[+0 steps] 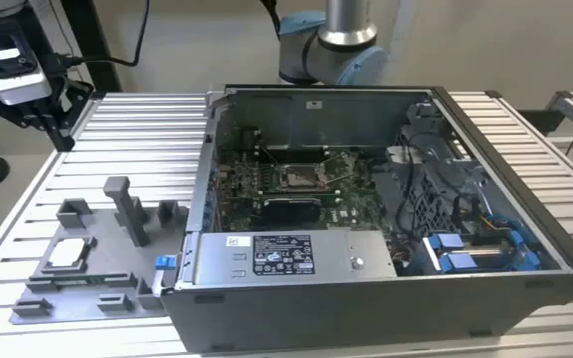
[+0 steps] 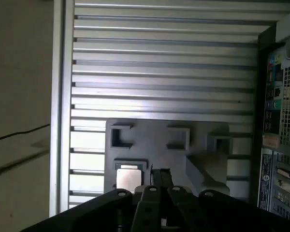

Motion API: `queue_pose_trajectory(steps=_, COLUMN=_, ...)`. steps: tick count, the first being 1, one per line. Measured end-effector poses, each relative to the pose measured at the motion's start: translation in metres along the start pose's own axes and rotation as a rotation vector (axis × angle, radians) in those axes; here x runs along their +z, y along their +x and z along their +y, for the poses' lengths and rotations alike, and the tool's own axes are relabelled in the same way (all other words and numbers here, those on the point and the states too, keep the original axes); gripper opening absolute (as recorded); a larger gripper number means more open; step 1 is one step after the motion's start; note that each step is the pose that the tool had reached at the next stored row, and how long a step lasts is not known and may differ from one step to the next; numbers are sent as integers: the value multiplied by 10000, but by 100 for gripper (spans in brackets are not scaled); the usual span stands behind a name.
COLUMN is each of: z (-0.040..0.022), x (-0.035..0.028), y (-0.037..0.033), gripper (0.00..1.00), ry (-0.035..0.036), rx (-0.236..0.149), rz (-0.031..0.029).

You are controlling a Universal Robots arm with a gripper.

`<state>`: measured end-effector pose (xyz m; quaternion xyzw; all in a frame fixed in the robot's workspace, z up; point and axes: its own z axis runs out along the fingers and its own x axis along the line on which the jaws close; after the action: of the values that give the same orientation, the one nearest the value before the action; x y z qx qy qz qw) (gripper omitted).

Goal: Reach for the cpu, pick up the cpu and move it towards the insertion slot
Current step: 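Reach for the cpu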

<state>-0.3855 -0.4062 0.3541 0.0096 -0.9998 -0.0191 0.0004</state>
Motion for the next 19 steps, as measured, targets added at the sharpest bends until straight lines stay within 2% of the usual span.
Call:
queue_pose_trajectory(steps=13, z=-4, x=0, y=8, gripper=0, ry=0, rx=-1, rz=0)
queue_pose_trajectory(steps=16, z=-29, x=-1, y=52, gripper=0, ry=1, rx=1, rz=0)
queue_pose_trajectory(steps=19, z=-63, x=-1, y=141, gripper=0, ry=-1, rx=0, rz=-1)
